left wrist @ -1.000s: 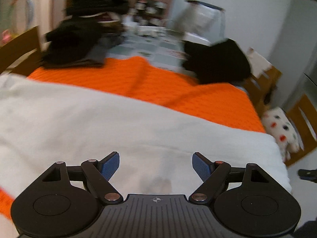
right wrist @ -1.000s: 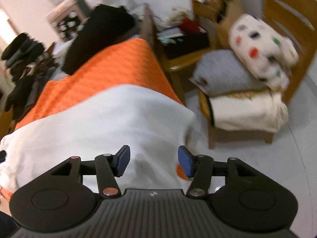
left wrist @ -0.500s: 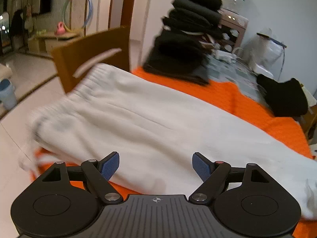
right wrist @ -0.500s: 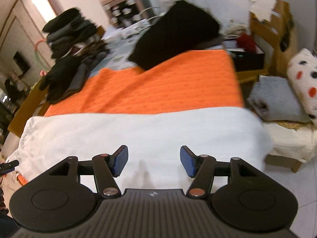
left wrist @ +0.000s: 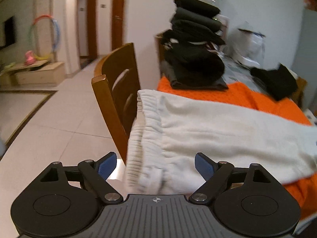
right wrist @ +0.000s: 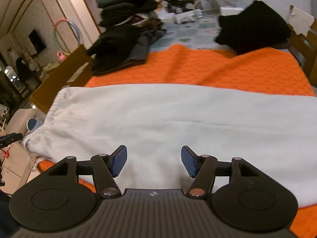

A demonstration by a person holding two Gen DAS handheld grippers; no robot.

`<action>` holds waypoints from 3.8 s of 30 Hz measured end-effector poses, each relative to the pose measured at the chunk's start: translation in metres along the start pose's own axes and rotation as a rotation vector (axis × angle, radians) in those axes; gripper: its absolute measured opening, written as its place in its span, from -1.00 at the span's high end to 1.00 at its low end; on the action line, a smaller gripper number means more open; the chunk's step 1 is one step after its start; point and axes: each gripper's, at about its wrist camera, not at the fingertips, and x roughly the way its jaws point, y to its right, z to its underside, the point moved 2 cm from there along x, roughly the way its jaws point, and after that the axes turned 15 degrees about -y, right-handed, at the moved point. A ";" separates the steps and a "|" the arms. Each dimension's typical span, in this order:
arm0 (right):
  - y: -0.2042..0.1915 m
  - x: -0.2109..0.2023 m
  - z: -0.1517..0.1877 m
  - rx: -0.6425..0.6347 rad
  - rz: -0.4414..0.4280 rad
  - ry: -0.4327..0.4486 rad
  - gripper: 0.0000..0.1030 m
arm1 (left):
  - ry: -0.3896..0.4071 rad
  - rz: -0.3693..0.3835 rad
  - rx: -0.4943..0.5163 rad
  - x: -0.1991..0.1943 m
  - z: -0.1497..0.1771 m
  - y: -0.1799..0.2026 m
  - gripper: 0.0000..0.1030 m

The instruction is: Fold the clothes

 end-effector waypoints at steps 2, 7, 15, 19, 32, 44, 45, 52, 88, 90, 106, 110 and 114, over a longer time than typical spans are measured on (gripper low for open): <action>-0.024 0.003 0.005 -0.008 -0.005 0.007 -0.37 | -0.013 0.028 0.034 -0.002 -0.003 -0.009 -0.74; -0.069 0.006 0.012 -0.050 -0.012 0.022 -0.44 | -0.007 0.066 0.088 -0.008 -0.015 -0.025 -0.78; -0.121 0.004 0.012 -0.092 0.022 0.056 -0.46 | 0.034 0.129 0.210 0.000 -0.068 -0.049 -0.79; -0.147 0.005 0.014 -0.047 0.067 0.096 -0.48 | 0.064 0.190 0.289 0.009 -0.098 -0.063 -0.79; -0.271 0.062 0.060 0.353 0.175 0.240 -0.48 | 0.077 0.501 0.758 0.047 -0.178 -0.077 -0.81; -0.348 0.100 0.087 0.402 0.095 0.223 -0.48 | 0.034 0.703 0.875 0.048 -0.198 -0.060 -0.82; -0.354 0.105 0.085 0.399 0.096 0.216 -0.48 | 0.035 0.725 0.889 0.048 -0.200 -0.061 -0.82; -0.402 0.166 0.063 0.386 0.140 0.196 -0.48 | 0.035 0.872 1.031 0.062 -0.220 -0.073 -0.83; -0.502 0.222 0.073 0.436 -0.035 0.169 0.65 | -0.075 1.033 1.233 0.098 -0.214 -0.106 -0.84; -0.513 0.211 0.076 0.442 -0.070 0.189 0.69 | -0.083 1.049 1.242 0.099 -0.212 -0.104 -0.84; -0.537 0.190 0.081 0.600 0.229 0.311 0.44 | -0.013 1.076 1.271 0.098 -0.219 -0.106 -0.84; -0.535 0.184 0.072 0.603 0.381 0.305 0.12 | 0.035 1.037 1.287 0.103 -0.238 -0.109 -0.84; -0.535 0.184 0.051 0.508 0.535 0.269 -0.32 | 0.061 0.997 1.324 0.112 -0.255 -0.111 -0.85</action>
